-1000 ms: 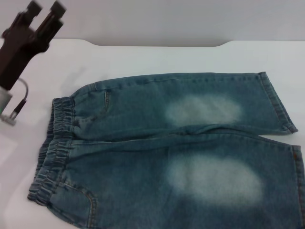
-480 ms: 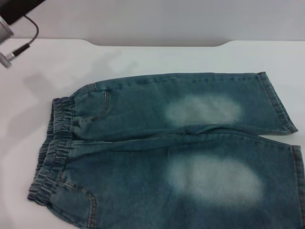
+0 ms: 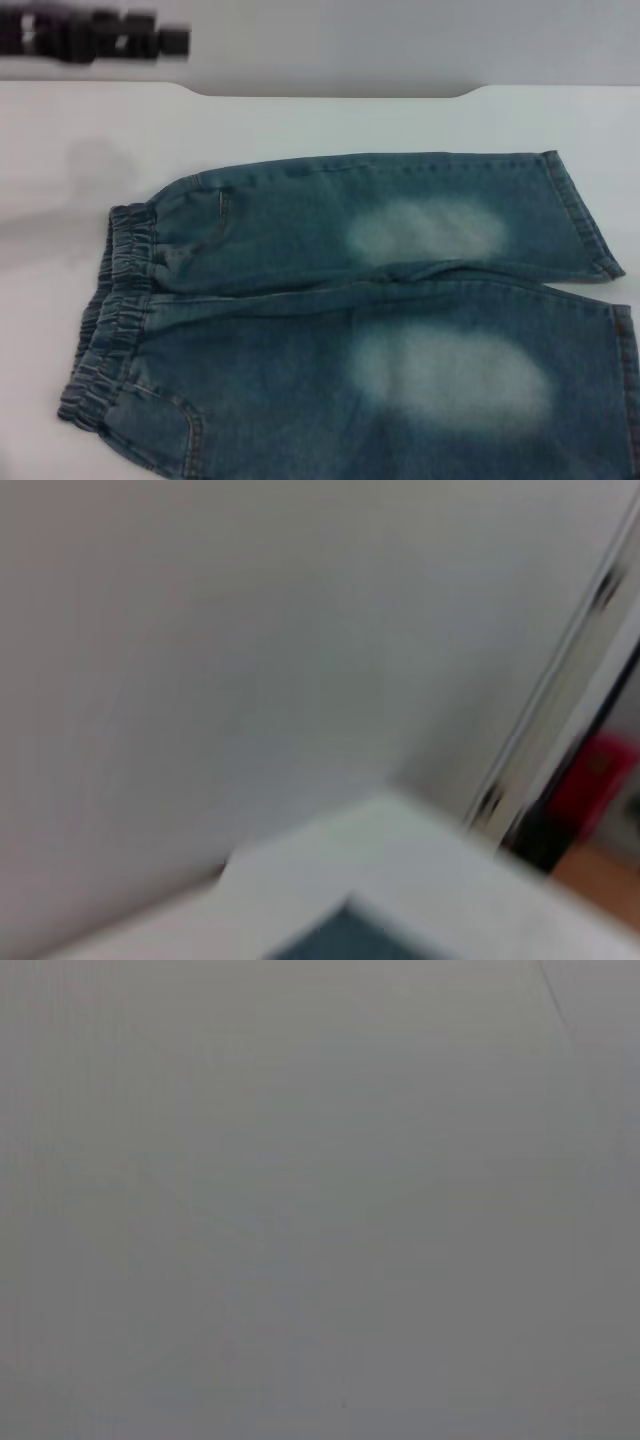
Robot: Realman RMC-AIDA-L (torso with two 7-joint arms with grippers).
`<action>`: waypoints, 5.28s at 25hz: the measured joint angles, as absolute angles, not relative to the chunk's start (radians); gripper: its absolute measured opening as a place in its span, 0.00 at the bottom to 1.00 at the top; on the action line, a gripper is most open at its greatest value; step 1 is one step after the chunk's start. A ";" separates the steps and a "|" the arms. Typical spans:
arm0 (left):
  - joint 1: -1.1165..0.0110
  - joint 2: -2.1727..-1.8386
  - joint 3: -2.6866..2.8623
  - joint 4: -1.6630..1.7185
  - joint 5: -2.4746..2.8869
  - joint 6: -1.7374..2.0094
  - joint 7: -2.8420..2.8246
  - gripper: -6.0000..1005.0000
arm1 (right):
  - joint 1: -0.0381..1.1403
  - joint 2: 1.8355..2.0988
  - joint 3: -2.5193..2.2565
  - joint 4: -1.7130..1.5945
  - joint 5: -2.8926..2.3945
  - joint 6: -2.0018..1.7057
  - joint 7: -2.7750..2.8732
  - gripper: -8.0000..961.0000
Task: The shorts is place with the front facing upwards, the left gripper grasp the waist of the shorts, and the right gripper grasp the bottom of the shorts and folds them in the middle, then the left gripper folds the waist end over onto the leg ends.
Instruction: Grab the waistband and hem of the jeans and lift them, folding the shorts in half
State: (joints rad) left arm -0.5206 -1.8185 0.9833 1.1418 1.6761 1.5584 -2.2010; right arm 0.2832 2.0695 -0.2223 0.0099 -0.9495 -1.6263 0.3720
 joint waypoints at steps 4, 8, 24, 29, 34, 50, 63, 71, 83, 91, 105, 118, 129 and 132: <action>-0.480 -1.859 0.918 1.306 1.902 1.666 -2.333 0.78 | 0.294 2.069 -0.222 -0.004 -0.950 -1.621 0.373 0.54; -0.437 -1.911 0.871 1.386 2.025 1.730 -2.359 0.78 | 0.300 2.069 -0.220 -0.015 -0.949 -1.621 0.373 0.54; -0.317 -1.986 0.847 1.370 2.225 1.790 -2.350 0.78 | 0.328 2.069 -0.218 -0.048 -0.948 -1.606 0.373 0.54; -0.297 -2.003 0.847 1.329 2.262 1.779 -2.331 0.78 | 0.331 2.069 -0.219 -0.057 -0.947 -1.605 0.373 0.54; -0.291 -2.008 0.847 1.307 2.283 1.775 -2.324 0.78 | 0.332 2.069 -0.219 -0.059 -0.947 -1.603 0.373 0.54; -0.294 -2.042 0.855 1.254 2.389 1.757 -2.322 0.78 | 0.324 2.068 -0.214 -0.075 -0.949 -1.598 0.373 0.54; -0.288 -2.048 0.849 1.253 2.439 1.756 -2.321 0.78 | 0.322 2.068 -0.221 -0.084 -0.950 -1.598 0.373 0.54; -0.296 -2.048 0.855 1.228 2.446 1.752 -2.321 0.78 | 0.326 2.068 -0.221 -0.084 -0.950 -1.598 0.373 0.54; -0.321 -2.048 0.869 1.189 2.455 1.741 -2.321 0.78 | 0.324 2.068 -0.214 -0.085 -0.948 -1.598 0.373 0.54; -0.324 -2.049 0.879 1.187 2.456 1.741 -2.321 0.78 | 0.324 2.068 -0.213 -0.087 -0.944 -1.597 0.373 0.54; -0.331 -2.049 0.884 1.172 2.456 1.755 -2.306 0.65 | 0.327 2.068 -0.210 -0.087 -0.940 -1.594 0.373 0.54; -0.348 -2.049 0.883 1.166 2.456 1.752 -2.297 0.15 | 0.331 2.065 -0.210 -0.106 -0.939 -1.567 0.400 0.54; -0.380 -2.045 0.876 1.122 2.467 1.744 -2.298 0.06 | 0.339 1.988 -0.230 -0.466 -1.291 -1.505 1.306 0.54; -0.383 -2.047 0.876 1.125 2.467 1.744 -2.298 0.06 | 0.361 1.945 -0.253 -0.619 -1.460 -1.577 1.576 0.54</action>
